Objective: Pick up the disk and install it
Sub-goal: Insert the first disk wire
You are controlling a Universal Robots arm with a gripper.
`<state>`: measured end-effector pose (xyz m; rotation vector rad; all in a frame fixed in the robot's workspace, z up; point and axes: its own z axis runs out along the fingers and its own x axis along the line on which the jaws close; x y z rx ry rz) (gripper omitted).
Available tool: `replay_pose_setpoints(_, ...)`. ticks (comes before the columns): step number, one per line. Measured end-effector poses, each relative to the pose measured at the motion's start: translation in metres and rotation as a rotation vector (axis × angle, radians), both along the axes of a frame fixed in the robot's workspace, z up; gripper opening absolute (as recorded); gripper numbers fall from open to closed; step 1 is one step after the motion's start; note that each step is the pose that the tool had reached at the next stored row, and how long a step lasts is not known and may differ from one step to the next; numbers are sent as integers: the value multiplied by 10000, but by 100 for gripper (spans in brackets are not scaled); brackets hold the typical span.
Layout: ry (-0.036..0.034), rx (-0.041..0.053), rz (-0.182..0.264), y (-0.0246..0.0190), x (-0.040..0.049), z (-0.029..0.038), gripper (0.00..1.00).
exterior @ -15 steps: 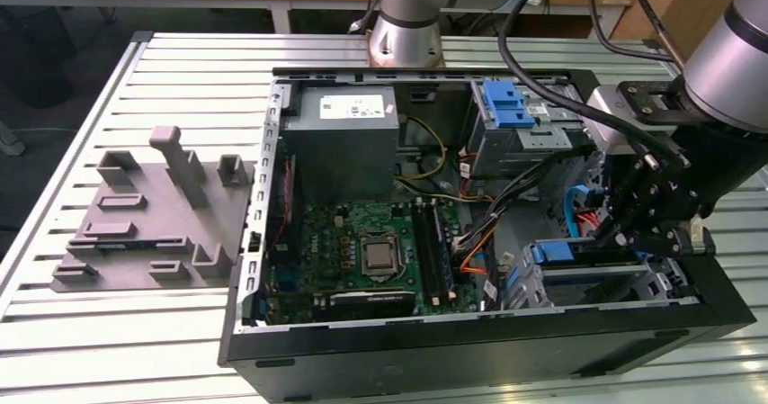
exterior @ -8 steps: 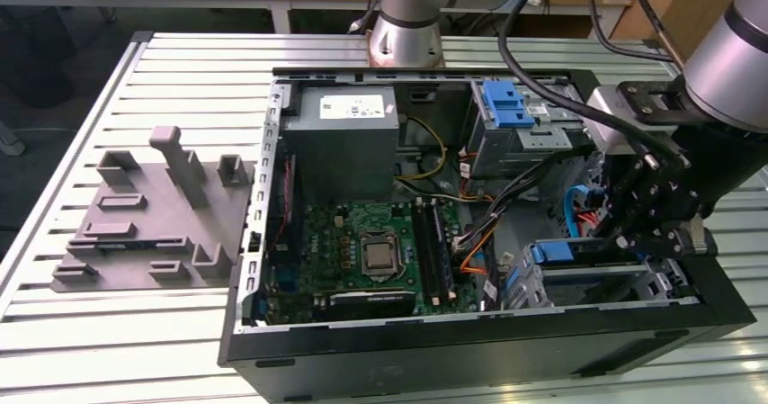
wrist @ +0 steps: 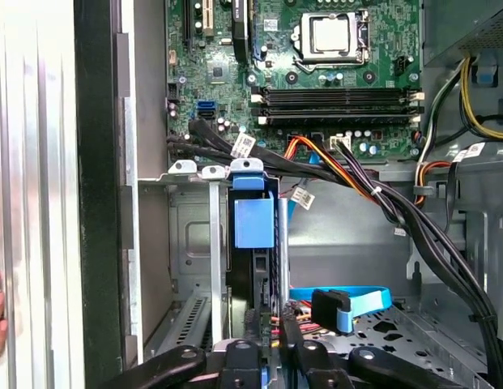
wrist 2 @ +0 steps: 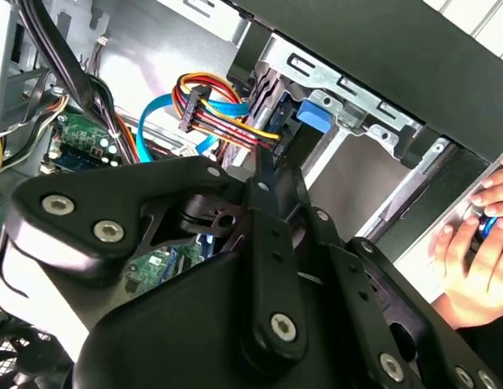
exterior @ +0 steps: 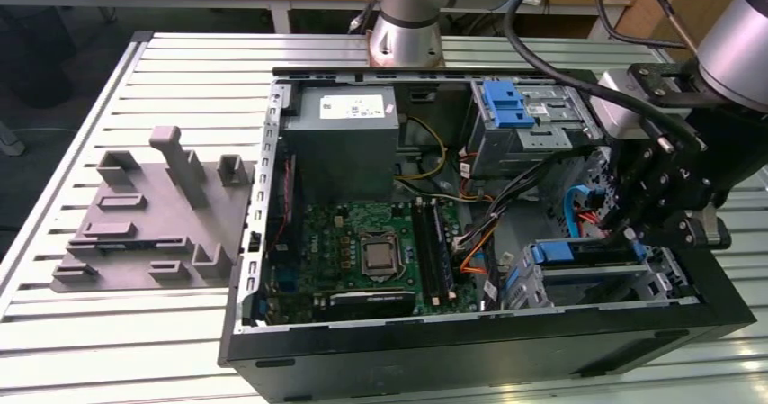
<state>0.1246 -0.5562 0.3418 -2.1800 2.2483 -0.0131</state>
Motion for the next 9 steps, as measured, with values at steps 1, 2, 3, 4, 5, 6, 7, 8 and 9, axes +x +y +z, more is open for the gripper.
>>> replay_pose_setpoints(1, 0, 0, 0, 0, 0, 0, 22)
replay_pose_setpoints(2, 1, 0, 0, 0, 0, 0, 16)
replay_pose_setpoints(3, 1, -1, -1, 0, 0, 0, 16)
replay_pose_setpoints(4, 1, -1, -1, 0, 0, 1, 16)
replay_pose_setpoints(5, 2, -2, 0, 0, 0, 1, 11)
replay_pose_setpoints(6, 2, -2, 0, 0, 0, 1, 11)
replay_pose_setpoints(7, 2, -2, -1, 0, 0, 1, 11)
replay_pose_setpoints(8, 3, -2, -1, 0, 0, 1, 11)
replay_pose_setpoints(9, 3, -2, -1, 0, 0, 1, 11)
